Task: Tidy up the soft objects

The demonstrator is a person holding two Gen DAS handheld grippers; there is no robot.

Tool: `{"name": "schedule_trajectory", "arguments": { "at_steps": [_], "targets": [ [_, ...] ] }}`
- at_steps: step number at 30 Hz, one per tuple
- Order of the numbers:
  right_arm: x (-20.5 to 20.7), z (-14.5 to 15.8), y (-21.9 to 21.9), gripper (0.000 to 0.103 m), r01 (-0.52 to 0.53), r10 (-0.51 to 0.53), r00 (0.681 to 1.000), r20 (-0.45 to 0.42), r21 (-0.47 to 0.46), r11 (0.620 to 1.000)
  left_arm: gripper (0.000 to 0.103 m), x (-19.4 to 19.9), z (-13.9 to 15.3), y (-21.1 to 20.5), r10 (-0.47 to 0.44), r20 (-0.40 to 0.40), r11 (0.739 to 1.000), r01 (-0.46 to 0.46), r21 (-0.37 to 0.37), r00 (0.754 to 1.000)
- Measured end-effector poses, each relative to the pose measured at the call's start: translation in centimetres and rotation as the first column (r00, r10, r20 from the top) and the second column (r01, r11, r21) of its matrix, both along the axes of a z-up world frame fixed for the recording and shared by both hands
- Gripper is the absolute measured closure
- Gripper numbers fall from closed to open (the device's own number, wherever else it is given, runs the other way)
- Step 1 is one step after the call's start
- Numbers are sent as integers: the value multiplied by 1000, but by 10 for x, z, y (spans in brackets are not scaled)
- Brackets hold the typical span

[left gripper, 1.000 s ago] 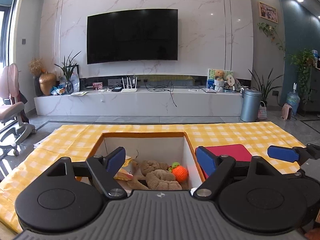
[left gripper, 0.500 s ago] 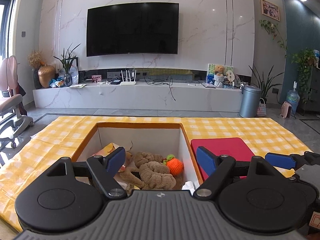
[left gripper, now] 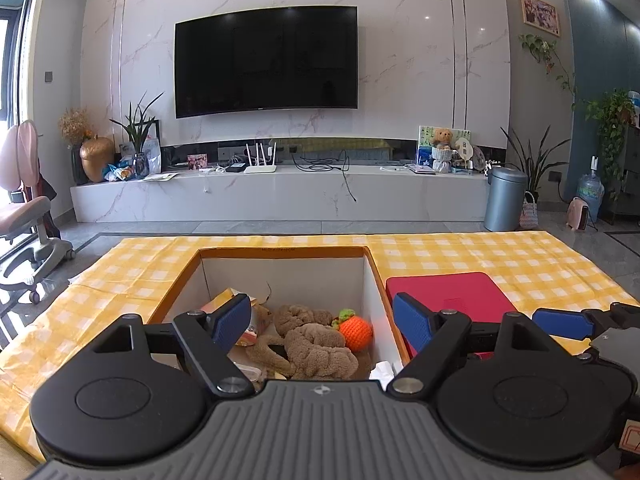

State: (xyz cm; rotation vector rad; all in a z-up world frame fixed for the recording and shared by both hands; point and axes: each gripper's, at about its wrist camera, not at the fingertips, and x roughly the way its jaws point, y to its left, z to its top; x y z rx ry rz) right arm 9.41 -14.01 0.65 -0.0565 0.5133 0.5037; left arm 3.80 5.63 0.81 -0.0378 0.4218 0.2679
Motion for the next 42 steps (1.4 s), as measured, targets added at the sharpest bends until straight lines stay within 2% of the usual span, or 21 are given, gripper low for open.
{"name": "schedule_trajectory", "arguments": {
  "at_steps": [16, 42],
  "targets": [
    [0, 0, 1, 10, -2, 2, 1000, -9, -1, 1000, 8, 0, -3, 3, -5, -23, 1000, 5, -29, 1000],
    [3, -3, 0, 10, -1, 0, 1000, -20, -6, 1000, 8, 1, -4, 3, -2, -25, 999, 1, -32, 1000]
  ]
}}
